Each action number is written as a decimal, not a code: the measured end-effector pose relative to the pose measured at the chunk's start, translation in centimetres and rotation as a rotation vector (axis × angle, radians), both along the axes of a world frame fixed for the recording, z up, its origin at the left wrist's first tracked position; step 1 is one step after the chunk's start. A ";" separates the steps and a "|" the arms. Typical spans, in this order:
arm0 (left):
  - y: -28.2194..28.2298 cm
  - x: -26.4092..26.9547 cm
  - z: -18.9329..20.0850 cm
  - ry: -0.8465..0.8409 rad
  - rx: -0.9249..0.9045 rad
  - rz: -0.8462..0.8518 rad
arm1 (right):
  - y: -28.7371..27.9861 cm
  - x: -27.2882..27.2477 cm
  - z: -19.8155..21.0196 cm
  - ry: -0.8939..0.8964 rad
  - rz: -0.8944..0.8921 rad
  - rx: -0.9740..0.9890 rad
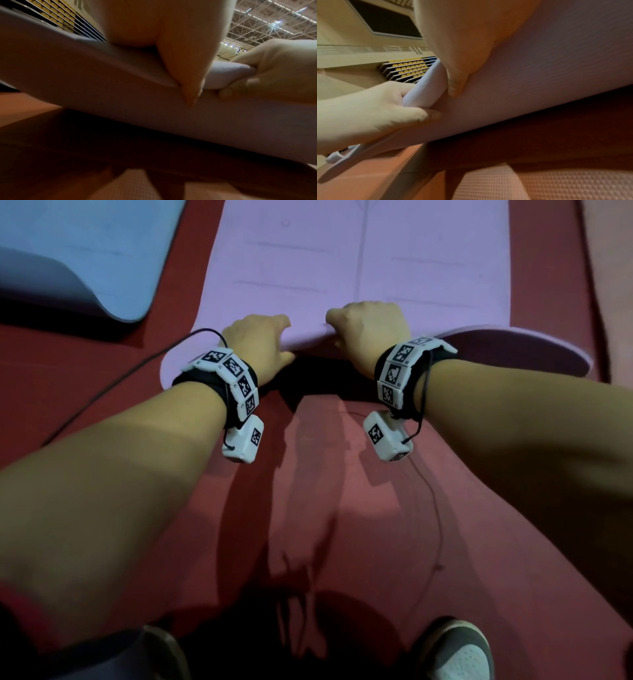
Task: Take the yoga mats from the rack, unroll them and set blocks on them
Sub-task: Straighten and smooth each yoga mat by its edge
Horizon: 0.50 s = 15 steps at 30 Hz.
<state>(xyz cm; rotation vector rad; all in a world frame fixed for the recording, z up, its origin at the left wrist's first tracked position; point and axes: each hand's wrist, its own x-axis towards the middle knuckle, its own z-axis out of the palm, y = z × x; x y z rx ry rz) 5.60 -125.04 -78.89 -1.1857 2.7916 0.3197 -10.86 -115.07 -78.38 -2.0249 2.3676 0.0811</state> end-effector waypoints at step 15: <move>0.0 -0.2 -1.3 0.020 -0.039 0.063 | -0.5 0.2 -0.4 -0.102 -0.036 -0.032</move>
